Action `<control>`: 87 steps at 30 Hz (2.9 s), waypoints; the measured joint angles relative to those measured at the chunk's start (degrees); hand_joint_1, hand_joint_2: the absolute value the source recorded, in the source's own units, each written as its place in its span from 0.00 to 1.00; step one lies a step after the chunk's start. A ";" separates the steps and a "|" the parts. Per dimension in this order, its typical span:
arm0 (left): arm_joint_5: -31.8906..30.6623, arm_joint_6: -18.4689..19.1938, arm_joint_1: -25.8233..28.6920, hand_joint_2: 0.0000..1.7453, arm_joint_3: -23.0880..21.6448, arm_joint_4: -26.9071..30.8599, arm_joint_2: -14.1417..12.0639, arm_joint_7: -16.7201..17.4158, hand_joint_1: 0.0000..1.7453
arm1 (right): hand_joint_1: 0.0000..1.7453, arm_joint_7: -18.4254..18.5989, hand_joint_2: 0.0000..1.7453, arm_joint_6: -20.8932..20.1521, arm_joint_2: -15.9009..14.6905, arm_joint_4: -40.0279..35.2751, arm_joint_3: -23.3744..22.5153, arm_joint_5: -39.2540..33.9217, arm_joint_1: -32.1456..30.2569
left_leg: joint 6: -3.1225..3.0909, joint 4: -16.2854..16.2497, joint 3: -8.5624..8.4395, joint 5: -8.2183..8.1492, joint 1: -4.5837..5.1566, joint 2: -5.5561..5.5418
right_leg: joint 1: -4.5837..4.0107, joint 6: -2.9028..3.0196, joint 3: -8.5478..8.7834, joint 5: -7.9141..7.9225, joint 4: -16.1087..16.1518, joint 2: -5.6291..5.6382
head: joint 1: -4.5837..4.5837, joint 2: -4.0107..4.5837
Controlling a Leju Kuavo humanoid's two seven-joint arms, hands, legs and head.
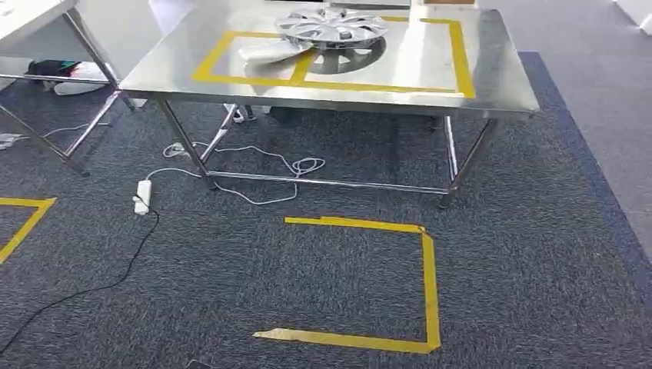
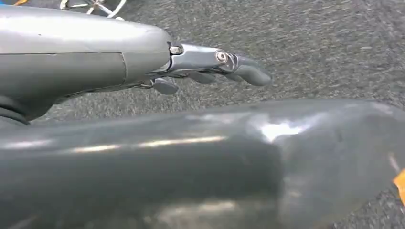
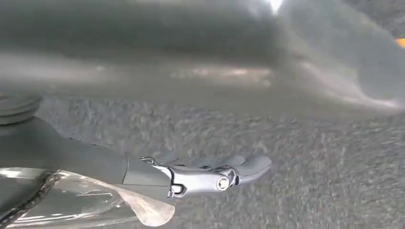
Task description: Take the parts from the cabinet and place them on the table.
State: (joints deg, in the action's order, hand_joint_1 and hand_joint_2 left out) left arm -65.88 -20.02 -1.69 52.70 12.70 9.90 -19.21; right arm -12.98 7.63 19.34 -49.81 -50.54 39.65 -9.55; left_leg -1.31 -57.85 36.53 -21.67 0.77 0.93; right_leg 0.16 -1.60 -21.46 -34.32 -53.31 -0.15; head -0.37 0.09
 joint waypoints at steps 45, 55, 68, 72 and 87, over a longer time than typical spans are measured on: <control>-0.06 2.27 1.44 0.00 4.00 1.97 2.36 1.16 0.00 | 0.00 -1.29 0.00 4.24 -1.73 14.20 -17.87 16.80 7.67 | 1.29 0.36 -7.71 -7.14 -1.00 -0.73 | 0.11 0.60 -4.61 3.16 -1.59 -0.77 | 0.20 0.00; -0.04 2.58 1.59 0.00 4.70 2.62 2.93 1.16 0.00 | 0.00 -1.55 0.00 4.85 -1.73 14.24 -18.64 17.79 7.90 | 0.01 0.91 -6.90 -6.81 -0.47 -0.70 | 0.48 0.78 -5.70 3.94 -1.32 -0.63 | 0.24 0.00; -0.11 2.80 1.61 0.00 5.48 2.89 2.93 1.33 0.00 | 0.00 -1.88 0.00 5.05 -1.73 14.44 -19.62 18.40 8.15 | -0.18 0.86 -6.62 -6.43 -0.39 -0.69 | 0.58 -0.18 -6.18 4.24 -1.52 -0.65 | 0.20 0.00; -0.65 2.95 1.62 0.00 5.62 2.93 2.91 1.35 0.00 | 0.00 -2.01 0.00 5.09 -1.73 14.51 -19.97 19.21 8.28 | -0.12 0.86 -6.57 -6.39 -0.42 -0.69 | 0.56 -0.17 -6.29 4.23 -1.63 -0.65 | 0.20 0.00; -1.79 4.46 1.46 0.00 6.47 3.13 2.75 2.36 0.00 | 0.00 -1.95 0.00 5.99 -1.60 14.79 -20.61 24.32 8.43 | -0.48 2.30 -5.54 -4.22 -1.66 -3.45 | 1.94 -2.40 -11.14 1.46 -11.83 0.19 | 0.28 0.00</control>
State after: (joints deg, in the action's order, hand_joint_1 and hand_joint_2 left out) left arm -67.67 -15.56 -0.22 59.17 15.82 12.66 -16.85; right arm -14.93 13.62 17.75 -35.01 -71.14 63.98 -1.12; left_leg -1.79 -55.56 30.99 -25.89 -0.89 -2.52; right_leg 2.10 -4.01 -32.61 -32.85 -65.14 0.03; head -0.09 0.09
